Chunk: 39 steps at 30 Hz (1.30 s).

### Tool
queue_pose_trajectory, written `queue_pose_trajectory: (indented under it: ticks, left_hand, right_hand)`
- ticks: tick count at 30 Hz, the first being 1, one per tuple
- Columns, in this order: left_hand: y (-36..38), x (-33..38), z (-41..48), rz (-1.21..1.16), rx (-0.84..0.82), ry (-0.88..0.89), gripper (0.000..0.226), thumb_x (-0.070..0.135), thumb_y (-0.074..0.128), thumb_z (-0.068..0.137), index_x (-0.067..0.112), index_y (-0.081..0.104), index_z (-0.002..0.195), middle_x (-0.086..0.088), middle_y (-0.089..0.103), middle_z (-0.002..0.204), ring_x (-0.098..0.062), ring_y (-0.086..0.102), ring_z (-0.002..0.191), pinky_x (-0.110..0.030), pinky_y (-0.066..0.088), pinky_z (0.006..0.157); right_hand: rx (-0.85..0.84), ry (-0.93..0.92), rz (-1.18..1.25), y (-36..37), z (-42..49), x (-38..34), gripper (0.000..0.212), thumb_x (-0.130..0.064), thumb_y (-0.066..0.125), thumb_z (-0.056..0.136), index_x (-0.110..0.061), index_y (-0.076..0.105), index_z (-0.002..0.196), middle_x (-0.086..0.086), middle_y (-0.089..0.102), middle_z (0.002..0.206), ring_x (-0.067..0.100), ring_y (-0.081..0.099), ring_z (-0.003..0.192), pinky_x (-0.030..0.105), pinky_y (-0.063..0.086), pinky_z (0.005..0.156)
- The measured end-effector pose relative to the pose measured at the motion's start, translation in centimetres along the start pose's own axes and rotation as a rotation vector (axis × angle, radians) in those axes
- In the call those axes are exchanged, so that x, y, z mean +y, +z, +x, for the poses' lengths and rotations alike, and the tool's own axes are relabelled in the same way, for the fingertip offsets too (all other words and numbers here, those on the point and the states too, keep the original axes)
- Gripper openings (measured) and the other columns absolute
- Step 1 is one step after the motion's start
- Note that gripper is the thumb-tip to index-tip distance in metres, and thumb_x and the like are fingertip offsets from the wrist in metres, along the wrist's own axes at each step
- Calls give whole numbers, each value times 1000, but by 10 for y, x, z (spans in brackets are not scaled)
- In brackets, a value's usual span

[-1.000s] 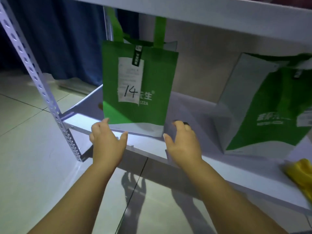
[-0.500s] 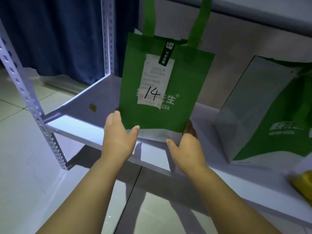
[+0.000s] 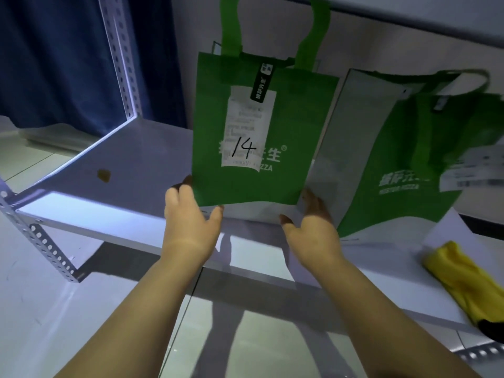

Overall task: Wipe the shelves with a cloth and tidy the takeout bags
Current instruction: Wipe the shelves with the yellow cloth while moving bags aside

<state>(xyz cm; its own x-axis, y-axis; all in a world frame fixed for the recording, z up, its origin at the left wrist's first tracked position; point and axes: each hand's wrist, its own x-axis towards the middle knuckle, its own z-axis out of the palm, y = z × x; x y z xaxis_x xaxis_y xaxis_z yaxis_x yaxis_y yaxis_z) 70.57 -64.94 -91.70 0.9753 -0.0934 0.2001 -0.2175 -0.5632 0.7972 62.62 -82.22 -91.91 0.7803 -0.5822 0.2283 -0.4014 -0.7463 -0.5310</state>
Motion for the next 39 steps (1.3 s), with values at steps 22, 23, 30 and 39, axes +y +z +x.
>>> queue_pose_trajectory:
  ticks: [22,23,30,39]
  left_hand:
    - [113,109,-151,170,-493,332,26,34,63,84,22,62,108,4,61,103,-13,56,89,-26,44,76]
    - [119,112,-154,167,-497,339,26,34,63,84,22,62,107,4,60,102,-13,56,88,-26,43,75]
    - [147,119,-171,162,-522,355,26,38,63,85,23,61,106,7,58,99,-13,56,88,-26,43,75]
    - [136,103,-187,270,-597,422,27,36,61,86,24,59,110,6,59,105,-11,56,93,-28,45,78]
  right_hand:
    - [97,74,-171,-154,-59,212,23,-13,59,84,-2,65,103,22,63,104,41,54,98,39,39,80]
    - [104,101,-220,-158,-56,223,28,-16,59,85,-4,63,110,22,61,110,42,51,102,40,37,83]
    - [-148,320,-399,-151,-49,273,66,-53,52,85,-39,23,142,10,26,147,39,30,129,52,25,103]
    - [-80,299,-444,-150,-55,281,53,-47,51,85,-36,36,135,17,52,108,40,51,95,41,36,77]
